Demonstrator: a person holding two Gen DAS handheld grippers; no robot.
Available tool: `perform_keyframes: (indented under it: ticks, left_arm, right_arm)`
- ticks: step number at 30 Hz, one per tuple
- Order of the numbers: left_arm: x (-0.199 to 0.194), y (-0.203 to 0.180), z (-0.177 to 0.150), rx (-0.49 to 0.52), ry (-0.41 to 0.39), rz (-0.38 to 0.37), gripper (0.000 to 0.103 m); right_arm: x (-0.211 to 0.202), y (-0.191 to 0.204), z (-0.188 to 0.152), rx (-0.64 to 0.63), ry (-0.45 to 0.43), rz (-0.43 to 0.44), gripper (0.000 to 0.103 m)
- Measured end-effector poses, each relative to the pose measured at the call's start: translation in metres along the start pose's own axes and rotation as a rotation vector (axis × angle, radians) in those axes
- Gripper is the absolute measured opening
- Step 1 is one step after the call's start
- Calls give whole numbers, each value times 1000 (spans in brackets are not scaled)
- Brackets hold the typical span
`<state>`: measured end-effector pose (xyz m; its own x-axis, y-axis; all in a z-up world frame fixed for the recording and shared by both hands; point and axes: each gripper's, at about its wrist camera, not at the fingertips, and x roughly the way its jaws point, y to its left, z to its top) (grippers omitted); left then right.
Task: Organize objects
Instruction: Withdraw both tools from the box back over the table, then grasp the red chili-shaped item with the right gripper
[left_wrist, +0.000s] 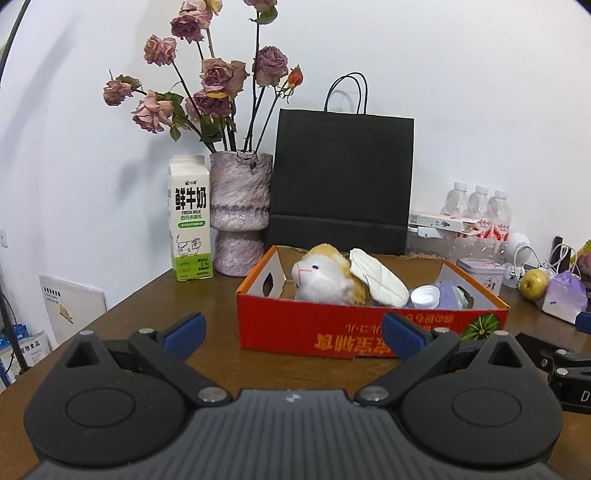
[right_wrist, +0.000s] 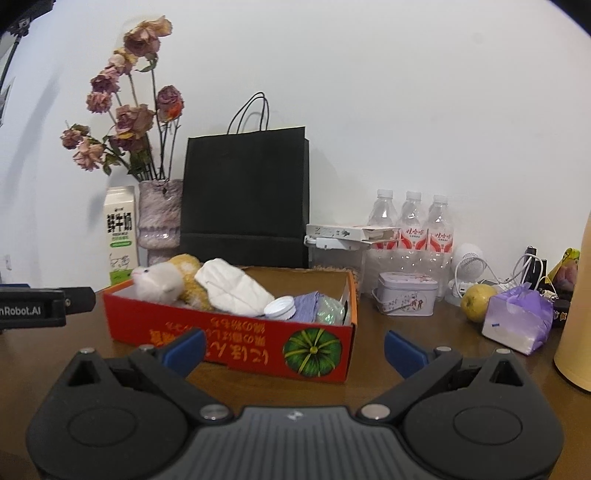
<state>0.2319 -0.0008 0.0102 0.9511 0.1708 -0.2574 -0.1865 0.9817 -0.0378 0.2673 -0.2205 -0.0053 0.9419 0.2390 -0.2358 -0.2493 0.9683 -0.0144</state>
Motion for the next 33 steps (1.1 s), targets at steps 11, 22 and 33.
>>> perform_keyframes:
  ticks: [11, 22, 33]
  left_arm:
    - [-28, 21, -16, 22, 49, -32, 103]
    - [-34, 50, -23, 51, 91, -42, 103]
    - [-30, 74, -17, 0, 97, 2, 103]
  right_arm:
    - [-32, 16, -19, -22, 64, 43, 103]
    - [-39, 39, -29, -54, 152, 77, 103]
    - [10, 61, -30, -22, 341, 89, 99]
